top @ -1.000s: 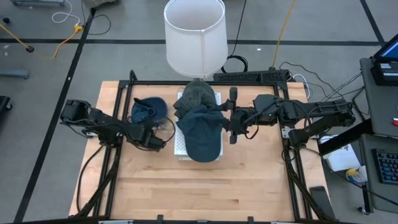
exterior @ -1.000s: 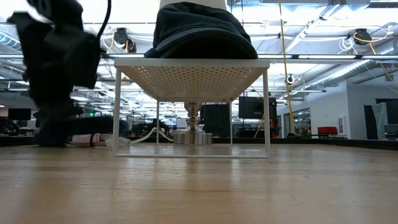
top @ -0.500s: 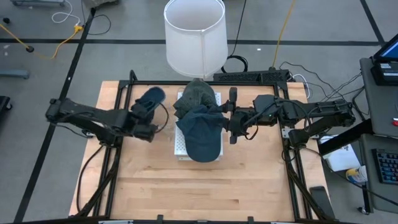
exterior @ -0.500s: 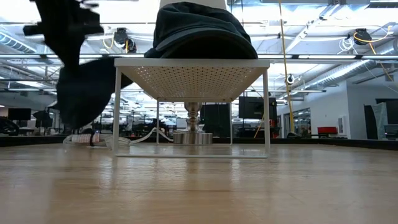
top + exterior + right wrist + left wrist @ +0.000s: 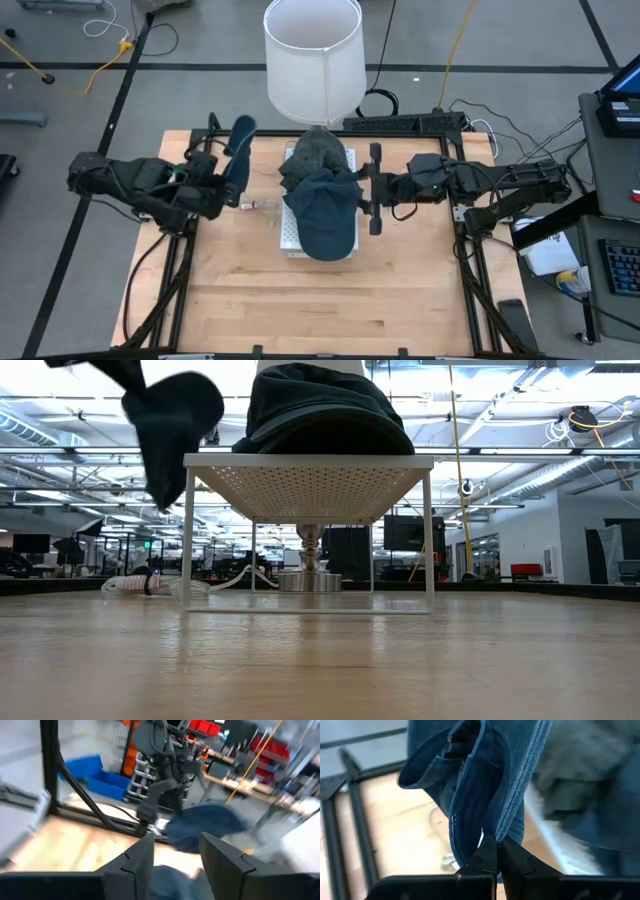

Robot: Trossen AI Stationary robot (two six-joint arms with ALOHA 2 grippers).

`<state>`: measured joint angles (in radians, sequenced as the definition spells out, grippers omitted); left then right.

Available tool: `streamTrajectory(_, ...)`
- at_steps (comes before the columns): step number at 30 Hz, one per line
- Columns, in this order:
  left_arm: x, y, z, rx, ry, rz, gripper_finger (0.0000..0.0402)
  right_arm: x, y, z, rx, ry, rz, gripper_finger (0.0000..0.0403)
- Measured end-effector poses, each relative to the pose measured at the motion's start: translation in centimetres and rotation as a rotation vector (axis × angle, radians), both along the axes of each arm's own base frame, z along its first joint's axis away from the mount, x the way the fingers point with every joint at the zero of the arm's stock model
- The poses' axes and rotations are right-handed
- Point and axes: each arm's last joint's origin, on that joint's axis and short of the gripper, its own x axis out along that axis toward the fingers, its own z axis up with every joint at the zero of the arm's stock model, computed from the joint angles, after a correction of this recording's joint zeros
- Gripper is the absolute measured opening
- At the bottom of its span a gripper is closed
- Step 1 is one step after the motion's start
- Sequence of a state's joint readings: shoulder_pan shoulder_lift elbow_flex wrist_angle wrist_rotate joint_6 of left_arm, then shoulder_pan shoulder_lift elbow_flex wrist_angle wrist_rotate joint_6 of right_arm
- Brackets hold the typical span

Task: Pick & Place hat
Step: Stack the blue cap on the blue cap on the shelf

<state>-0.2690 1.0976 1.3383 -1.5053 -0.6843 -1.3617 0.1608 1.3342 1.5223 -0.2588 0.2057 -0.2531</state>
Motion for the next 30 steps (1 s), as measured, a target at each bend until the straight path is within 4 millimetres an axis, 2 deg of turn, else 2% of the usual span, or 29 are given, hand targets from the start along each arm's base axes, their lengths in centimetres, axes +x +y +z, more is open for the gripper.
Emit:
streamTrajectory(7, 0.1, -2.2, 2.3, 0.092, -0.158, -0.159, 0.0003, 0.0, 1.2, -0.1, 0.376, -0.001, 0.005, 0.0198)
streamTrajectory(13, 0.4, -5.0, 3.6, 0.167, -0.301, -0.348, 0.0003, 0.1, 2.3, -0.3, 0.698, 0.005, -0.009, 0.0207)
streamTrajectory(22, -0.6, -8.2, 5.5, 0.321, -0.476, -0.473, 0.0003, 1.6, 6.1, -0.6, 0.843, -0.084, 0.041, 0.0192)
streamTrajectory(30, -1.9, -11.0, 7.1, 0.444, -0.57, -0.56, 0.0003, 3.7, 9.5, -2.0, 0.911, -0.168, 0.036, 0.0193)
